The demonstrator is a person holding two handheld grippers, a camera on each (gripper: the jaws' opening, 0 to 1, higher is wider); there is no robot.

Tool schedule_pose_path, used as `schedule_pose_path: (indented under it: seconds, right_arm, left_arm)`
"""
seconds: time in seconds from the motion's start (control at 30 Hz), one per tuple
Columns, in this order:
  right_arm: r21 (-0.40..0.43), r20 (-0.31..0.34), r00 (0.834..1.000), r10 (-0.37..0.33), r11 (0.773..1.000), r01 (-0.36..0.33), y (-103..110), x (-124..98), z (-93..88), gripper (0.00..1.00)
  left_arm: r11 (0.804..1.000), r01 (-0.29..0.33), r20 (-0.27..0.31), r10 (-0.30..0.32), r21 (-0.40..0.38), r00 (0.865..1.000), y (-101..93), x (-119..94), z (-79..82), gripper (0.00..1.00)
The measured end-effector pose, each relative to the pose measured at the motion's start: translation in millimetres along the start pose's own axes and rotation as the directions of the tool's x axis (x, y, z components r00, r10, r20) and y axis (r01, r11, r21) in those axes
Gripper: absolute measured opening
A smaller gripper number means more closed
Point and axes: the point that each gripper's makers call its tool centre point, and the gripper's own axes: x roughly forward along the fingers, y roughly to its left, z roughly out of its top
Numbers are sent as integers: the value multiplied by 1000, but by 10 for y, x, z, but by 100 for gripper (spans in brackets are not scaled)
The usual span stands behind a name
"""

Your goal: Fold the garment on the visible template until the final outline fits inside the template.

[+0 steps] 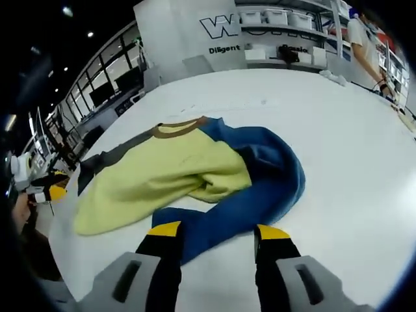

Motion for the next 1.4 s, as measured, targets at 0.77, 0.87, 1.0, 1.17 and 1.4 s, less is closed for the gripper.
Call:
schedule_pose_path:
  seconds: [0.77,0.87,1.0,1.17,1.4]
  right_arm:
    - [-84,1,996,-89,993,89,148,118,-175,0]
    - [-103,-1,995,-99,990,98,120,113,-176,0]
    - [-79,30,997,-72,994,74,102,61,-123,0]
    - [-119,24,996,-90,989,92,-29,-32,-127,0]
    - [-164,9,991,-136,977,136,-307,-159,-143,0]
  left_arm:
    - [967,230,-129,-216,106,968,-799,74,-491,36]
    - [964,244,-135,-229,108,964,-835,70,-510,36]
    - [961,244,-139,-226,128,964,-854,85,-522,34]
    - [960,246,-140,-227,137,964,-878,95,-526,32]
    - [957,252,-157,-230,141,960,-909,129,-573,25]
